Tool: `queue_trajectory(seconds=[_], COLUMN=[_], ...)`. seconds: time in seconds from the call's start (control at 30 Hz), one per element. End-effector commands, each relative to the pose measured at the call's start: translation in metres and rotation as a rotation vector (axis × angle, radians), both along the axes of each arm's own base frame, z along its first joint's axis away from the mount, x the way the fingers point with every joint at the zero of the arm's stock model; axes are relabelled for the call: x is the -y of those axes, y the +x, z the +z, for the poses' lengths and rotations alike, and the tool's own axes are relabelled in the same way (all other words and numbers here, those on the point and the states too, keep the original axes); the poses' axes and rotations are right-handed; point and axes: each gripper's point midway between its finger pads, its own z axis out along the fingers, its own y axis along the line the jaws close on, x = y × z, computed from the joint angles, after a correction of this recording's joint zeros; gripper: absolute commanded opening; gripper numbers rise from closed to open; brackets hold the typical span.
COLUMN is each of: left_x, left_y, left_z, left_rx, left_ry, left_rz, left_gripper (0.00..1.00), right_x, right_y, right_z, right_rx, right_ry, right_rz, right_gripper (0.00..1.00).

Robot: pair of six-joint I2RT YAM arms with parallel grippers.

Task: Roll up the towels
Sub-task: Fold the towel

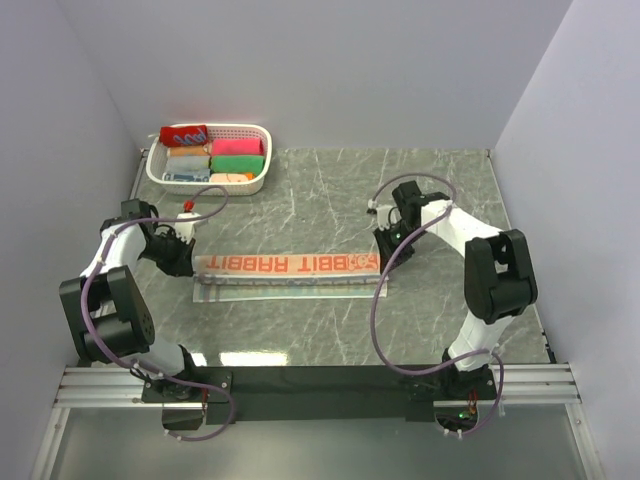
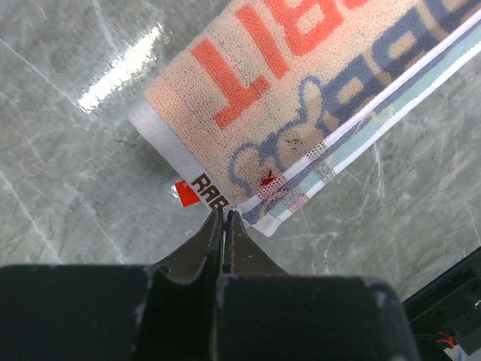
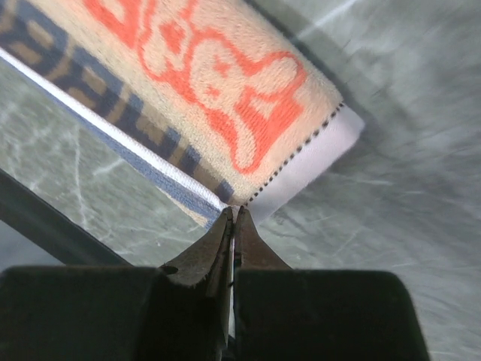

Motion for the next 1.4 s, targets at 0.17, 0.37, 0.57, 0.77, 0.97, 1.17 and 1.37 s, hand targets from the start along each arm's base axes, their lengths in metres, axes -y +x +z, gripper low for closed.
queue_trajectory(seconds=[0.17,0.37,0.57,0.77,0.97,1.17,1.37], left_x=[-0.003,0.003,0.006,0.004,0.006,0.020,0.022], left_y=[0.001,-0.015,-0.017,-0.011,-0.033,-0.027,0.015], left_z=[-0.010,-0.025,-0.021,-0.007,-0.005,0.028,0.036], left_rx=[0.003,-0.037,-0.015,0.009,-0.041,0.023,0.064], left_ry=[0.006,-0.012,-0.016,-0.009,-0.008,-0.094,-0.155], left_rz=[-0.003,-0.016,-0.011,-0.038,-0.135,-0.134,0.019], left_gripper=[0.01,0.01,0.01,0.01,0.30,0.48,0.51], right_x=[0.000,0.001,-0.004,-0.005,0.002,-0.006,-0.016], right_y=[-0.018,-0.008,0.002,0.008,-0.006,0.007,0.037], right_z=[-0.047,-0.051,-0.028,-0.007,-0.007,0.023,0.028], right_rx=[-0.069,-0.057,-0.003,0.044,0.020,0.092,0.127], right_ry=[-0.086,-0.106,-0.075,-0.061,-0.074,-0.024,-0.006], right_rz=[0.032,0.016,0.017,0.039,0.078,0.085,0.056], right_gripper=[0.00,0.00,0.00,0.00,0.25,0.32,0.32])
